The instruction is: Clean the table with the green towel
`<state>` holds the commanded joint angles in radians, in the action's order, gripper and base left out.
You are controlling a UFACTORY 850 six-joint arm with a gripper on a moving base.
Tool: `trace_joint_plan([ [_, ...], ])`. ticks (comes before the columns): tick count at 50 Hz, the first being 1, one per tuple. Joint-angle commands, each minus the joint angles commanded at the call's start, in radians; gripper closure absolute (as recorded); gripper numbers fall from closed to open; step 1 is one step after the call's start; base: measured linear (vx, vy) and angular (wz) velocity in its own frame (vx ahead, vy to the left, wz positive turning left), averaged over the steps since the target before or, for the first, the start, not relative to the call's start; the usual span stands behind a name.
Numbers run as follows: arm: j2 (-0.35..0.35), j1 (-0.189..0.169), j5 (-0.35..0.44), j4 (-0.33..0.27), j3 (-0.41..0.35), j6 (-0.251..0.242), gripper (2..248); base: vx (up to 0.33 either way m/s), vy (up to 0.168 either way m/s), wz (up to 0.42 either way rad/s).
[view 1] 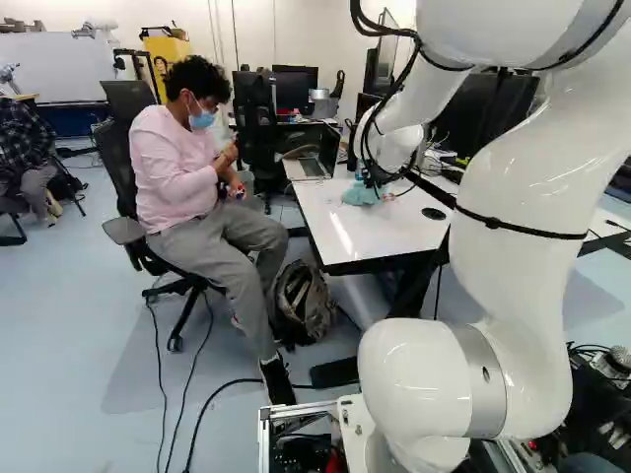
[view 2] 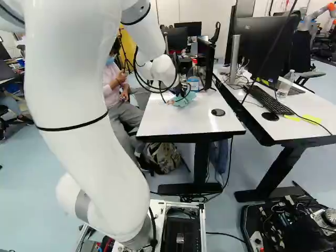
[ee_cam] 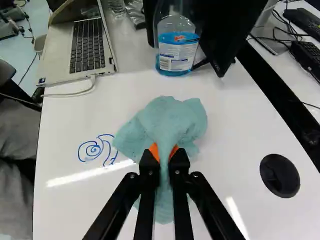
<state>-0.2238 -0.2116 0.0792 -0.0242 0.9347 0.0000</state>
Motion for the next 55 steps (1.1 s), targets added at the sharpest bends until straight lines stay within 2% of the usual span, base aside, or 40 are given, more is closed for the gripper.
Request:
trace_joint_plan([
  [26,-0.09,0.054,0.0,0.0,0.106,0.0,213,0.0,0.0,0.0],
  [42,-0.104,0.088,0.0,0.0,0.123,0.0,213,0.0,0.0,0.0],
  [55,-0.109,0.091,0.0,0.0,0.129,0.0,213,0.0,0.0,0.0],
])
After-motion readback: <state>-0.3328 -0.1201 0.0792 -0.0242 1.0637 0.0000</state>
